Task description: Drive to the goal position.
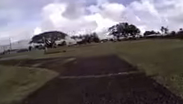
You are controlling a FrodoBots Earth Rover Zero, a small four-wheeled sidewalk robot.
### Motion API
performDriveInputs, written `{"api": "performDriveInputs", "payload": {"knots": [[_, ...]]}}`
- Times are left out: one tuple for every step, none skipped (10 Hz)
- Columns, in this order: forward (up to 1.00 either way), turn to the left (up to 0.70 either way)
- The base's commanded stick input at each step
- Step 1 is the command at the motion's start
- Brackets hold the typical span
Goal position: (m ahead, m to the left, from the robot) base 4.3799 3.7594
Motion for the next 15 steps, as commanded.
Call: {"api": "performDriveInputs", "payload": {"knots": [[0.85,0.00],[0.85,0.00],[0.85,0.01],[0.85,0.04],[0.85,0.09],[0.85,0.11],[0.85,0.12],[0.85,0.13],[0.85,0.13],[0.85,0.13],[0.85,0.13],[0.85,0.14],[0.85,0.16],[0.85,0.24],[0.85,0.32]]}}
